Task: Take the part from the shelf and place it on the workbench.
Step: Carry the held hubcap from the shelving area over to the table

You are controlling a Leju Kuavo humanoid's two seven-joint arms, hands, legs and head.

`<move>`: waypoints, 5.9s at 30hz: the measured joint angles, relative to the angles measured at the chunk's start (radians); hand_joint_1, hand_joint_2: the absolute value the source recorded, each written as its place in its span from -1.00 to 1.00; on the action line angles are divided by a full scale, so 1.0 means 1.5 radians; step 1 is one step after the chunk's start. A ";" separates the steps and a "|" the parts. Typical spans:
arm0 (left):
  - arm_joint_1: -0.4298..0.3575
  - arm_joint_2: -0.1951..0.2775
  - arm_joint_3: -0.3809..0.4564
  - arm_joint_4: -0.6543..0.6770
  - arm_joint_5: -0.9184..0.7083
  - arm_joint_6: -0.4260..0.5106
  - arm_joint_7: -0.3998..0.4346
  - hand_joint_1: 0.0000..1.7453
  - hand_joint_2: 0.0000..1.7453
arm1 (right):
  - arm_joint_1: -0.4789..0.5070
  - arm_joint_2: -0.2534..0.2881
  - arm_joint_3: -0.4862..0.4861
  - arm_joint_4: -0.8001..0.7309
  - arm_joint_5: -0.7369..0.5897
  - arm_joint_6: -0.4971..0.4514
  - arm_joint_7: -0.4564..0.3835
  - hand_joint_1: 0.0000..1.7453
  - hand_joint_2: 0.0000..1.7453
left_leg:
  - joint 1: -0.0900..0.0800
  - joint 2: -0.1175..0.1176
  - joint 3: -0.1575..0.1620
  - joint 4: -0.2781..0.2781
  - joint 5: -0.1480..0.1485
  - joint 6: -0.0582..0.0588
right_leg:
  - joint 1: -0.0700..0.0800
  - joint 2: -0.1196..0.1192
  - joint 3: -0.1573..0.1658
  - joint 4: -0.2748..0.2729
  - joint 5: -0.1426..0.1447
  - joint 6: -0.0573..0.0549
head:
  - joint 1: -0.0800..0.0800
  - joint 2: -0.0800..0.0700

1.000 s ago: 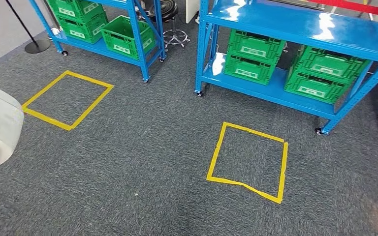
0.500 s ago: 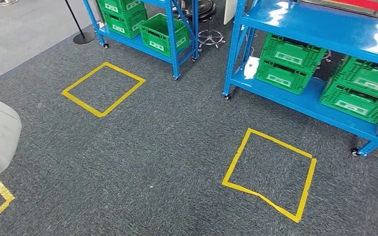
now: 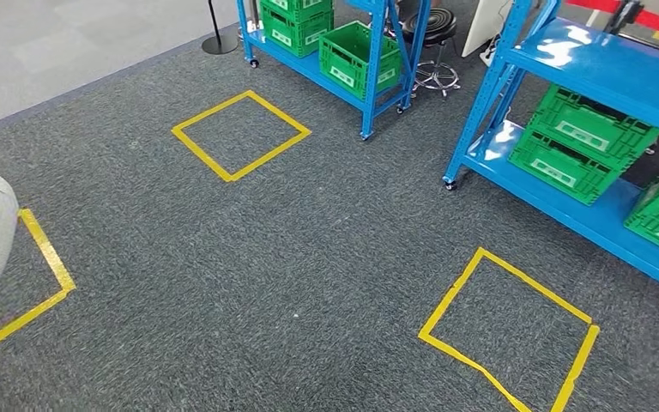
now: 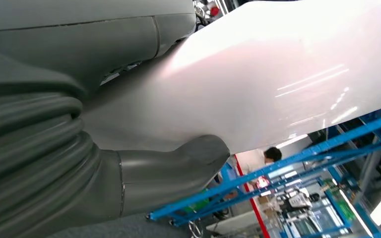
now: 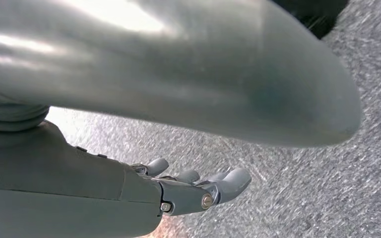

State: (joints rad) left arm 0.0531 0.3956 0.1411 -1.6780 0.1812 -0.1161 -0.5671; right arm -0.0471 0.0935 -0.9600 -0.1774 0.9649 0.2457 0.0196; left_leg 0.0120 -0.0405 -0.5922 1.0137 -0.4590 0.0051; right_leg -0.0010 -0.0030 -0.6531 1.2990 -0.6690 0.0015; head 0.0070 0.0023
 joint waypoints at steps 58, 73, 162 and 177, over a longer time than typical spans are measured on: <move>-0.109 -0.015 -0.066 0.130 0.006 -0.025 0.020 1.00 1.00 | 0.004 0.006 -0.035 0.001 -0.022 0.002 0.004 -1.00 -1.00 | 0.006 0.036 0.006 0.005 -0.004 -0.009 | 0.001 -0.036 0.052 -0.128 0.065 -0.002 | 0.000 0.000; -0.124 -0.011 -0.069 0.149 0.012 -0.034 0.021 1.00 1.00 | 0.004 0.010 -0.035 0.002 -0.023 -0.003 0.010 -1.00 -1.00 | 0.006 -0.020 -0.030 0.043 -0.019 -0.036 | 0.002 0.007 0.062 -0.191 0.123 -0.034 | -0.001 0.000; -0.129 -0.042 -0.064 0.130 -0.008 -0.011 0.022 1.00 1.00 | 0.009 0.008 -0.040 0.005 -0.014 -0.018 0.013 -1.00 -1.00 | 0.012 -0.067 -0.019 0.007 0.018 -0.031 | -0.003 0.041 0.060 -0.180 0.118 -0.010 | 0.001 0.000; -0.120 -0.054 -0.064 0.110 -0.036 -0.010 0.035 1.00 1.00 | 0.006 0.016 -0.040 0.005 -0.013 -0.023 0.010 -1.00 -1.00 | 0.000 0.053 0.003 0.014 -0.006 -0.016 | 0.004 -0.087 0.062 -0.179 0.116 -0.009 | -0.005 0.000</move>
State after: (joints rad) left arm -0.1272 0.3143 0.0459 -1.5133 0.1274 -0.1308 -0.5139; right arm -0.0375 0.1167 -1.0199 -0.1698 0.9451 0.2108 0.0350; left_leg 0.0124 0.0388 -0.5872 1.0354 -0.4684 -0.0192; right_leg 0.0048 -0.1336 -0.5598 1.0305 -0.4948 -0.0114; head -0.0003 0.0024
